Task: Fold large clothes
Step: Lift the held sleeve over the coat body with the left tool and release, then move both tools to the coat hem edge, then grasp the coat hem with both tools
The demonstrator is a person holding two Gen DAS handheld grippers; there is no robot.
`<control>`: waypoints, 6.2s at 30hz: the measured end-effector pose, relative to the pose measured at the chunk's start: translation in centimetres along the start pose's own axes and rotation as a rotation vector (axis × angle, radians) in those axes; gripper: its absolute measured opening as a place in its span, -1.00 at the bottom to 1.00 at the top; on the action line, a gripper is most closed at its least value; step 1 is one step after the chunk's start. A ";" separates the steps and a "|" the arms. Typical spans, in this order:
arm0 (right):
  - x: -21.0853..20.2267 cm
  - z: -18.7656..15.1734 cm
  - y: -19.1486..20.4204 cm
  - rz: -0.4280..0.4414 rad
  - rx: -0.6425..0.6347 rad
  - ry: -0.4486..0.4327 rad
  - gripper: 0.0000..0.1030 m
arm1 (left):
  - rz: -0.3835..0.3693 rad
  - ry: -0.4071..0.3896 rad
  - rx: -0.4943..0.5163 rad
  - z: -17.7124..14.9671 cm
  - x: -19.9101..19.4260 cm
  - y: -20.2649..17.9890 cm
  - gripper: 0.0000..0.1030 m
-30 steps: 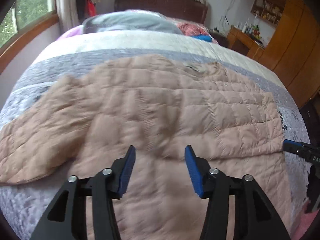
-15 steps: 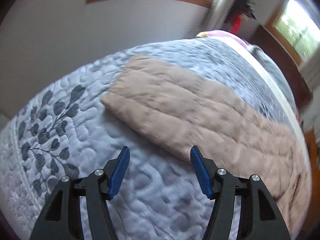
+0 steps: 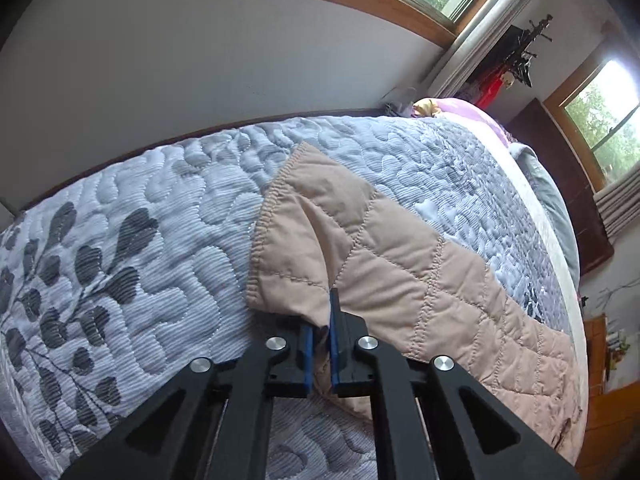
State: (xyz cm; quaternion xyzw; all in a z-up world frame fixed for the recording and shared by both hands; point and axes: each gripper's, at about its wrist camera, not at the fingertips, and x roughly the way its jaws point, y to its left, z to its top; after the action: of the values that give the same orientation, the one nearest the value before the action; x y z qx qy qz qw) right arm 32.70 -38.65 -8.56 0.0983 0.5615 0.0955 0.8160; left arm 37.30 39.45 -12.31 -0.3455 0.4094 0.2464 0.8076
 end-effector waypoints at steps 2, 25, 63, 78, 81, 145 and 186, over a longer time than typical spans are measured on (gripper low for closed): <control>-0.2 -0.2 0.1 -0.007 -0.005 -0.005 -0.10 | 0.007 -0.034 0.036 -0.6 -0.9 -0.9 -0.91; -1.9 -2.0 0.1 0.012 0.008 -0.037 -0.08 | -0.342 -0.129 0.761 -20.1 -10.5 -29.6 -0.92; 8.4 12.2 17.3 0.356 -0.039 0.181 -0.09 | -0.088 0.101 0.828 -20.7 -1.2 -26.1 -0.06; -1.3 12.7 14.5 0.311 -0.110 -0.064 -0.92 | -0.194 0.041 0.783 -19.6 -5.5 -28.1 -0.06; -4.1 12.4 11.8 0.251 -0.087 -0.121 -0.92 | -0.203 0.040 0.809 -20.7 -5.3 -29.6 -0.06; 9.4 16.7 3.3 0.028 0.136 0.014 -0.69 | -0.108 0.187 1.050 -30.2 4.2 -46.5 -0.01; -6.6 -23.0 -2.1 0.189 0.088 -0.084 -0.71 | -0.330 0.304 0.895 -35.1 -14.4 -5.4 -0.46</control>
State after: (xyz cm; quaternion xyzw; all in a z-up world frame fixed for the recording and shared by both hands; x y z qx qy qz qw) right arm 8.97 -41.22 -11.22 0.1903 0.5187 0.1430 0.8212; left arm 15.88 7.71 -13.35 -0.0574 0.5280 -0.1378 0.8360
